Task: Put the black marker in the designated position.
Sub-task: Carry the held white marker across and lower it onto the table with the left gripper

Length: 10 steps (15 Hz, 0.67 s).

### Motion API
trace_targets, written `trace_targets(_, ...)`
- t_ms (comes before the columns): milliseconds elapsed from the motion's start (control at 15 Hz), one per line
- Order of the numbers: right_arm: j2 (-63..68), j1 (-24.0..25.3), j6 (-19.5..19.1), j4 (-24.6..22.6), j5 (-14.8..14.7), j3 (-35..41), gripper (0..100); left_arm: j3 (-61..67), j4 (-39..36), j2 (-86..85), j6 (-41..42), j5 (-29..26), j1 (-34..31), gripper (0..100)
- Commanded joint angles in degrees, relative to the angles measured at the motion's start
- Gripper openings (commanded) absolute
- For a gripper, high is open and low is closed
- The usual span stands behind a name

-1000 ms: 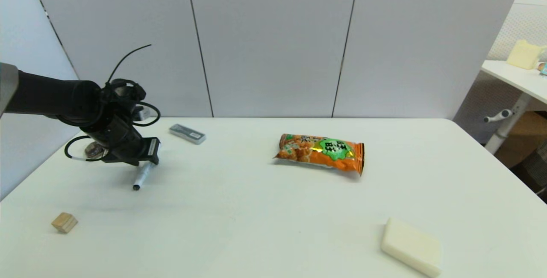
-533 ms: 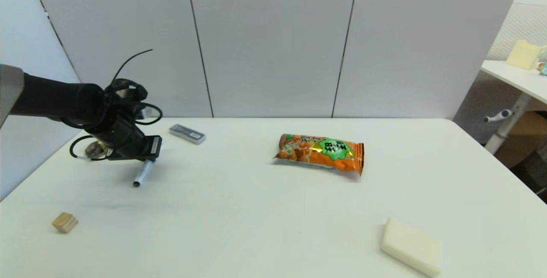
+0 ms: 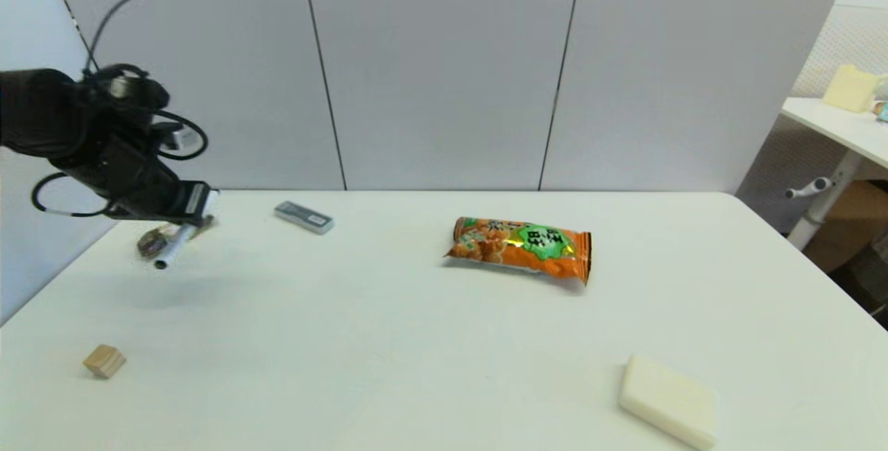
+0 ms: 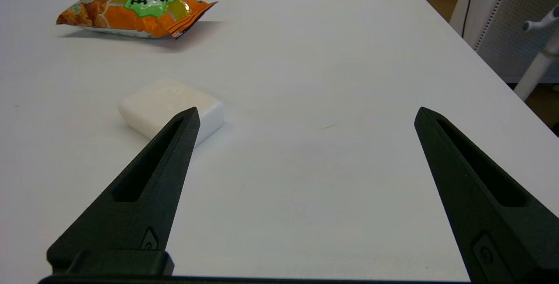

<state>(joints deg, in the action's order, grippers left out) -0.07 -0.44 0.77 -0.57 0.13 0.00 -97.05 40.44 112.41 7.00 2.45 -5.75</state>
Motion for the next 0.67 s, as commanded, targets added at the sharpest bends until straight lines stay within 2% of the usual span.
trace_targets(67,0.07,0.0,0.02,-0.04,0.04,0.0,100,-2.44,8.78,-10.54,15.33,0.19,-10.33,0)
trace_targets(333,0.07,0.0,0.02,-0.04,0.04,0.0,100,-2.0,11.51,-14.68,27.54,-0.6,-19.03,0)
trace_targets(533,0.07,0.0,0.02,-0.04,0.04,0.0,100,2.04,11.42,-14.85,33.26,-5.97,-22.55,0)
trace_targets(667,0.07,0.0,0.02,-0.04,0.04,0.0,100,8.46,10.98,-16.78,34.22,-8.08,-24.13,0)
